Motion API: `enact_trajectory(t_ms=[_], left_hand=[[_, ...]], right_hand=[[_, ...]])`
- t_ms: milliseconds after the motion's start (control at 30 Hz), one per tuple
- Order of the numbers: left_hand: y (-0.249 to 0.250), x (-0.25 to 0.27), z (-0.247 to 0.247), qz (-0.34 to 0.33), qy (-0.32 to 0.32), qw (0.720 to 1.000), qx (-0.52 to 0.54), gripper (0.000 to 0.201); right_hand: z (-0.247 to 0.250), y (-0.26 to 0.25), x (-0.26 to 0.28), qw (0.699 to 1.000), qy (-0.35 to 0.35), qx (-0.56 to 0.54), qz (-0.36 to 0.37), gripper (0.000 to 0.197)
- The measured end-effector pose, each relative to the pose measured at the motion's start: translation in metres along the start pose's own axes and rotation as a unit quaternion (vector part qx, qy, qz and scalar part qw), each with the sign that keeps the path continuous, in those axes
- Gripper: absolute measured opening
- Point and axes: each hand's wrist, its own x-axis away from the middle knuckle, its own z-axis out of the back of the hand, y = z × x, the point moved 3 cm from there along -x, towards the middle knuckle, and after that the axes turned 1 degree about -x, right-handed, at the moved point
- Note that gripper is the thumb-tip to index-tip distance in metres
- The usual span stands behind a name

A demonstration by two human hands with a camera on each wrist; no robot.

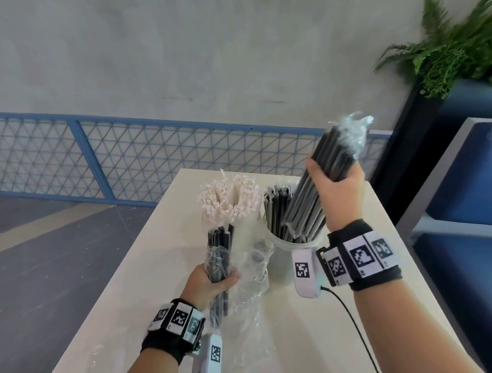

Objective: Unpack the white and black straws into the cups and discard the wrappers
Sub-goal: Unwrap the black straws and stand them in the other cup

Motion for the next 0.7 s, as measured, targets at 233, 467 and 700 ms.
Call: enact_trajectory(t_ms=[233,467,700], left_hand=[[0.007,0.001,0.000,-0.003,0.004,1.000,0.019,0.017],[0.012,0.002,-0.002,-0.002,-0.005,0.999,0.052,0.018],[0.015,0.002,-0.004,-0.006,0.003,0.999,0.042,0.018]], right_hand=[[-0.022,0.062,0.025,0.986,-0.113,0.084,-0.089,0.032],[-0.027,0.093,0.028,0.968,-0.156,0.123,-0.153,0.032],[-0.023,0.089,0.033,0.974,-0.114,0.169,-0.102,0.067]])
